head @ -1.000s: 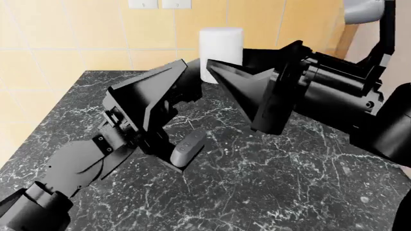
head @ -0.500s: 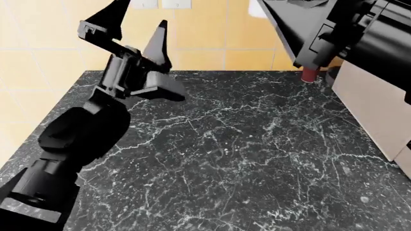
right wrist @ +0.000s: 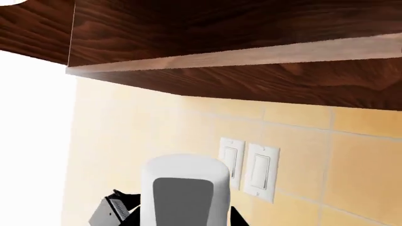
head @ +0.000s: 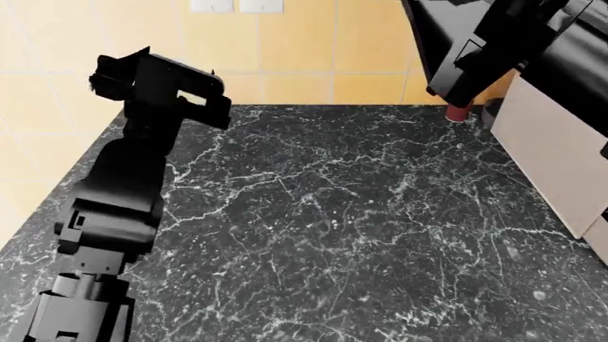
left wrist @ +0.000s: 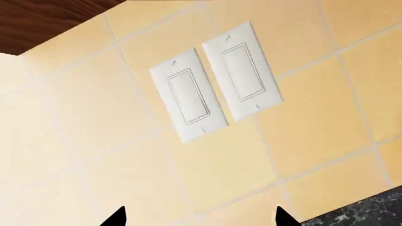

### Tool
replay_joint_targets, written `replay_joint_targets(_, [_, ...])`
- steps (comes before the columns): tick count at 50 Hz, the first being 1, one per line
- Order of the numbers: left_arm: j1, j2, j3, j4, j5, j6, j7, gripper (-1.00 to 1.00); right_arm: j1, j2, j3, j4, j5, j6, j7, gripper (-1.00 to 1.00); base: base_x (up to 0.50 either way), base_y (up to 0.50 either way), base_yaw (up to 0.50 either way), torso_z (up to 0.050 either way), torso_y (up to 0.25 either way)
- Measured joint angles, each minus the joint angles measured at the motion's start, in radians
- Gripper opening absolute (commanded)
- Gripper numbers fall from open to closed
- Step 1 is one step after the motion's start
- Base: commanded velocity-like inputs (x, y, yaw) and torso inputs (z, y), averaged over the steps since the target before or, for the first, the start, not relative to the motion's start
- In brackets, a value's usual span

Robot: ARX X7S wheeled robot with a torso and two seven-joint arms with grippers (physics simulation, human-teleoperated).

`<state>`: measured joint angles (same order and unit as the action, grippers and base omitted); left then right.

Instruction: A wet mug is on the counter and needs to be dried. Pick it up and place it upside down in the open cabinet.

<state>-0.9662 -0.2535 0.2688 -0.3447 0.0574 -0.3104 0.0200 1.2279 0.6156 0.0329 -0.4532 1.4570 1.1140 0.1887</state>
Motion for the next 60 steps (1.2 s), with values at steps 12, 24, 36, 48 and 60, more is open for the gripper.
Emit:
replay_joint_targets(12, [0.009, 0.011, -0.033, 0.023, -0.077, -0.122, 0.059, 1.0, 0.032, -0.008, 0.026, -0.127, -0.032, -0.057, -0.006, -1.0, 0.0, 0.0, 0.0, 0.0, 0.0])
replay_joint_targets(24, [0.011, 0.011, -0.036, 0.016, -0.097, -0.148, 0.075, 1.0, 0.083, -0.028, 0.036, -0.172, -0.039, -0.096, 0.006, -1.0, 0.0, 0.0, 0.0, 0.0, 0.0])
replay_joint_targets(36, [0.007, 0.01, -0.032, -0.009, -0.103, -0.142, 0.079, 1.0, 0.197, -0.059, 0.01, -0.139, -0.064, -0.115, 0.016, -1.0, 0.0, 0.0, 0.0, 0.0, 0.0])
replay_joint_targets(48, [0.003, 0.007, -0.029, -0.023, -0.109, -0.139, 0.082, 1.0, 0.287, -0.101, -0.04, -0.063, -0.163, -0.152, -0.022, -1.0, 0.0, 0.0, 0.0, 0.0, 0.0])
replay_joint_targets(60, [0.001, 0.004, -0.025, -0.034, -0.114, -0.133, 0.085, 1.0, 0.361, -0.129, -0.096, 0.053, -0.294, -0.208, -0.075, -1.0, 0.0, 0.0, 0.0, 0.001, 0.0])
